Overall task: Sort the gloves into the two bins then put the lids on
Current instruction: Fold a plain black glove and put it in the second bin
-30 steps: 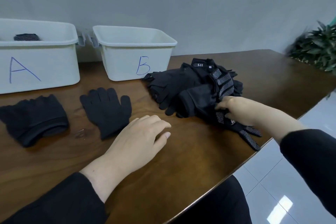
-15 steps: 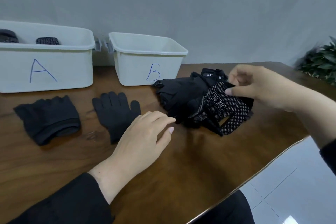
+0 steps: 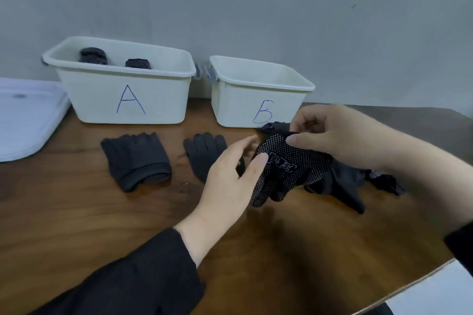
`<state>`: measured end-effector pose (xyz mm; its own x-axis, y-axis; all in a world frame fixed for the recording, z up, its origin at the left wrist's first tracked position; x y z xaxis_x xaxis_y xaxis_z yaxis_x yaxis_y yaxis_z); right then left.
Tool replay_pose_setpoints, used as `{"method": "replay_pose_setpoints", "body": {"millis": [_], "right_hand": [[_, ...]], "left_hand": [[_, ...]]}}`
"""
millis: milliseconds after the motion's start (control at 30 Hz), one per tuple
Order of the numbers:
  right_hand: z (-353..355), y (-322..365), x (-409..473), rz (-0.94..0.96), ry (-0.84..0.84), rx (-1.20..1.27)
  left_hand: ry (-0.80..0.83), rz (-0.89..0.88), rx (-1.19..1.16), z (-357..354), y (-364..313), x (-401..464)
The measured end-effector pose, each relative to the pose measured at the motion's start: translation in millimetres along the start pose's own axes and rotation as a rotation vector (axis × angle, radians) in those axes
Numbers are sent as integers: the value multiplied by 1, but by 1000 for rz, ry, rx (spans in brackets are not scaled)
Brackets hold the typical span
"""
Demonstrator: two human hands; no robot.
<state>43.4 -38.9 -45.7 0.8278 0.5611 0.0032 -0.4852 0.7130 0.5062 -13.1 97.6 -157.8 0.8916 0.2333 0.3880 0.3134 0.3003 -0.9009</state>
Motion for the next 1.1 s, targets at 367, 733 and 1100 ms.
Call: {"method": "replay_pose_setpoints", "body": {"millis": [367, 733, 1100], "right_hand": [[-30, -14, 5, -91, 153, 327], [13, -23, 9, -149, 47, 450], [16, 29, 56, -28, -73, 229]], "left_hand": [[43, 46, -251, -4, -4, -2], [-72, -6, -203, 24, -5, 7], [87, -44, 1129, 116, 34, 11]]}}
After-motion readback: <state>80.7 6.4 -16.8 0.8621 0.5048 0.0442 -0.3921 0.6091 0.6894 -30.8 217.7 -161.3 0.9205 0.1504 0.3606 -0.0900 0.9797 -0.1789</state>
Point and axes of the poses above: each hand's wrist, its own x-axis towards the middle knuckle, its own z-axis out of the back of the hand, y = z × x, the point moved 10 cm from there along x, towards the middle knuckle, and after that the axes turned 3 degrees about -z, right-handed, at the moved point
